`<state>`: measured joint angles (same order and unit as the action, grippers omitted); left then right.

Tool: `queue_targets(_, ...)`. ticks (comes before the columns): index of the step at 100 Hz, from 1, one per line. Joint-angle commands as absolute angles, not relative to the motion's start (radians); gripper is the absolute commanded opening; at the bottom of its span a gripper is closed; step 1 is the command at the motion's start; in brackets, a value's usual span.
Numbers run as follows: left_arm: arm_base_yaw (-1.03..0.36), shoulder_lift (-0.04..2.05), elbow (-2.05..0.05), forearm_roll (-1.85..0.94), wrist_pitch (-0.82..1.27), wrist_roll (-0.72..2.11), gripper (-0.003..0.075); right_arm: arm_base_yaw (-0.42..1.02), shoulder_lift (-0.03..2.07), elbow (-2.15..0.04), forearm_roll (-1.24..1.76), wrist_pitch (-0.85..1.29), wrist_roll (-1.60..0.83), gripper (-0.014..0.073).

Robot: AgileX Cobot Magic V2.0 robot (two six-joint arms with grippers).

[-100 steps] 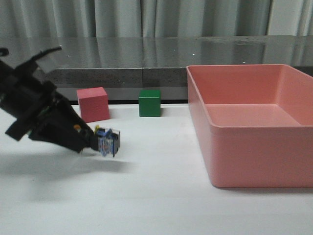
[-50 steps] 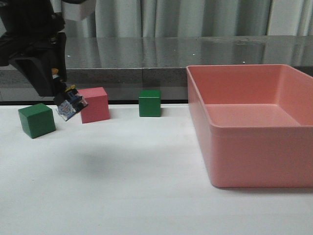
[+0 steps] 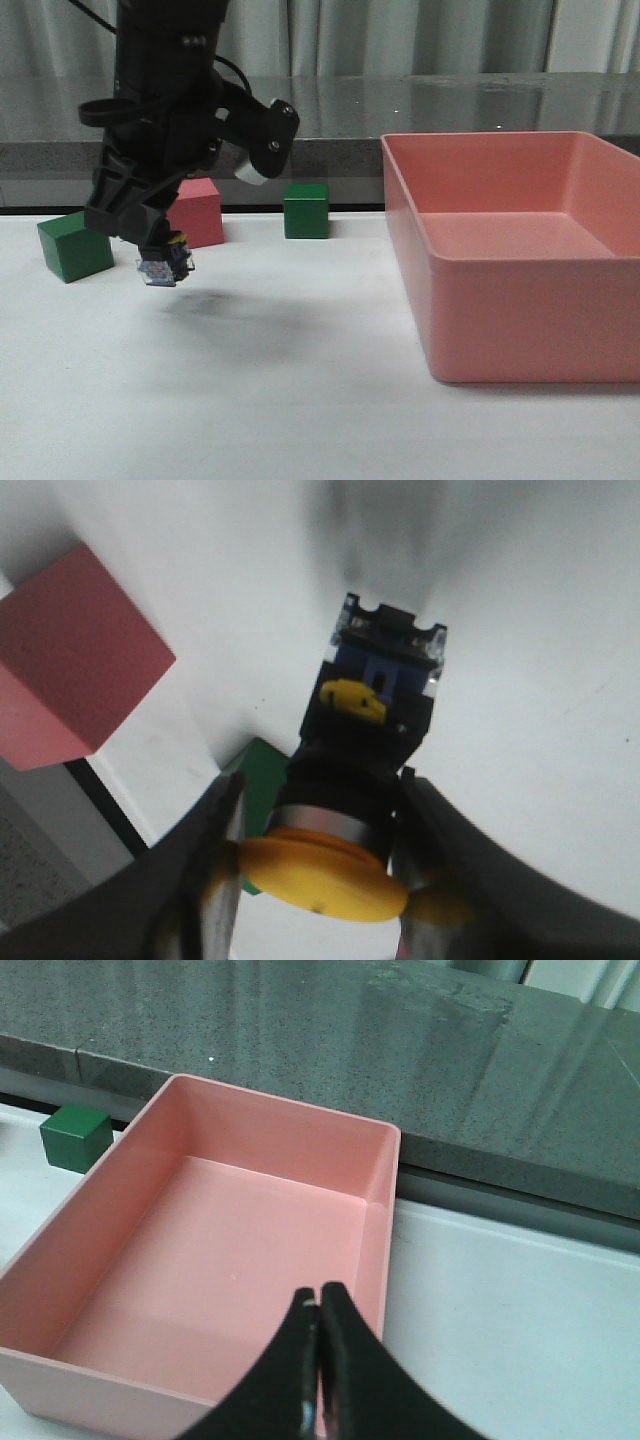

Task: Place and stand button with both arms
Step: 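Set the button upright on the table and open the left gripper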

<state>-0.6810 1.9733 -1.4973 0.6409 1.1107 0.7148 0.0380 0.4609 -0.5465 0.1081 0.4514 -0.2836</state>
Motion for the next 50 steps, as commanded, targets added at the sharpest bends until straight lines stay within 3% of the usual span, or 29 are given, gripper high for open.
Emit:
queue_targets(1, -0.703, 1.942, -1.53, 0.691, 1.135, 0.689, -0.002, 0.031, 0.463, -0.572, 0.11, 0.371, -0.283, -0.0062)
queue_targets(50, -0.703, 1.972, -1.53, 0.638, 1.162, 0.689, -0.0006, 0.031, 0.463, -0.572, 0.11, 0.371, -0.282, -0.0062)
